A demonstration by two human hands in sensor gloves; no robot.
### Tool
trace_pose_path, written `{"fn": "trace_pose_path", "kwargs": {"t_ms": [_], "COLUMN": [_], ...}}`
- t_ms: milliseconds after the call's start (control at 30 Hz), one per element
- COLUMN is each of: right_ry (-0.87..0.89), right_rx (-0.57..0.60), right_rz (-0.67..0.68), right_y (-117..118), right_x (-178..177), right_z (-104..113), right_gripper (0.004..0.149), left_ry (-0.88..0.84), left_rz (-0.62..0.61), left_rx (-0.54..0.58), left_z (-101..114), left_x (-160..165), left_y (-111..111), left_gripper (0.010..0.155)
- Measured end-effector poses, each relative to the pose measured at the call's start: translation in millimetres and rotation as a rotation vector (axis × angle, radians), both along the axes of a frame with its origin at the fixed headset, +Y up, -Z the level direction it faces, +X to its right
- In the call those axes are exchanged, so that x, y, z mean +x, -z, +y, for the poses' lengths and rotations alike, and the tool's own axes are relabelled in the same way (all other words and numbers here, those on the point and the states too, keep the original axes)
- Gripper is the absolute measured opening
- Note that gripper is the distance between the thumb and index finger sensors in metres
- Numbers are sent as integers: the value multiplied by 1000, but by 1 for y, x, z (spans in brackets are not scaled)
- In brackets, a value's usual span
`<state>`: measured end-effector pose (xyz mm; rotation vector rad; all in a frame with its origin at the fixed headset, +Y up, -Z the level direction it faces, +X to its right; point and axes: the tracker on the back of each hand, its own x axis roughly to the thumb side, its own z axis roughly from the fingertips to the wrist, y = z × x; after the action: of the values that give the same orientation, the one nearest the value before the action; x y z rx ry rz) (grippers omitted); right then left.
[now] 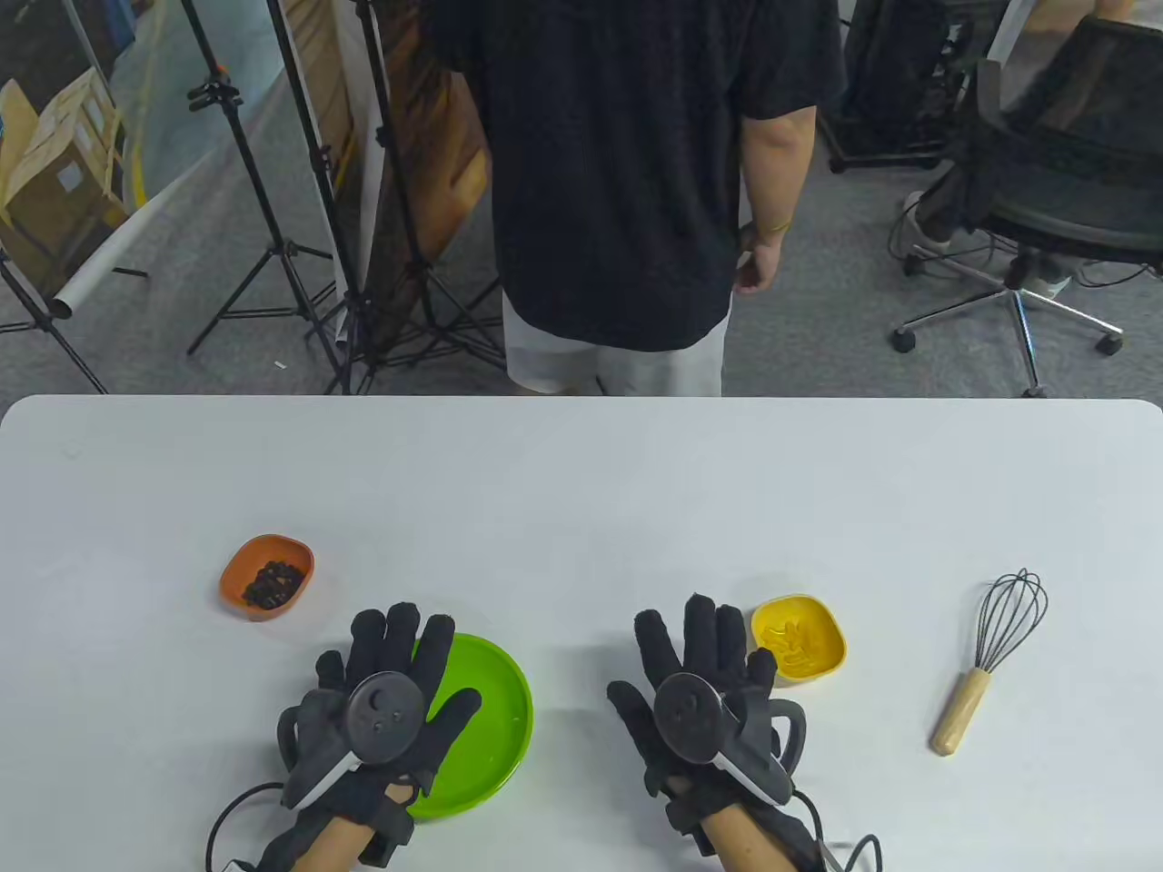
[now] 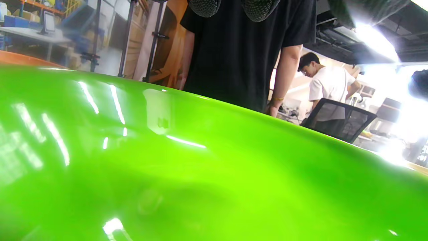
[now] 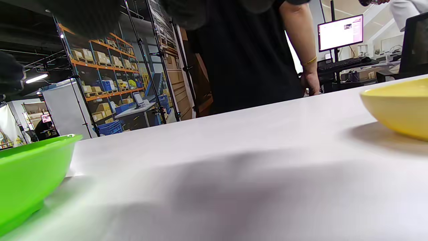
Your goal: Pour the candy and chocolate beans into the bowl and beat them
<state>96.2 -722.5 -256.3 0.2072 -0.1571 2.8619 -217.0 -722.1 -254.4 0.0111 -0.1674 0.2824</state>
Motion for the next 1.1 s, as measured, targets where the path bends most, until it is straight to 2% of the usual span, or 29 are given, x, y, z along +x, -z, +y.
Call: {"fn": "trace_pose_path", "kwargs": {"t_ms": [533,733,800,933,1100], "right_ry": [4,2,5,12,24], "right_rx": [11,11,12,3,-6], "right_rz": [3,3,3,2,0], "right_y": [1,-1,-1,-1,-2], "right_x": [-1,0,1,2,5], "right_z": [1,1,1,0,-1], "right_gripper": [74,74,74,74,75], "left_ry": [25,52,52,97,-49], "left_rz": [-7,93,161,316,375], "left_rx": [19,16,15,-72,-371], "left_z": [5,8,9,6,-18], "left_x": [4,-12,-22,-46,-78], "left_y": [-1,-1,0,4,11], "left_gripper": [81,83,83,86,86]}}
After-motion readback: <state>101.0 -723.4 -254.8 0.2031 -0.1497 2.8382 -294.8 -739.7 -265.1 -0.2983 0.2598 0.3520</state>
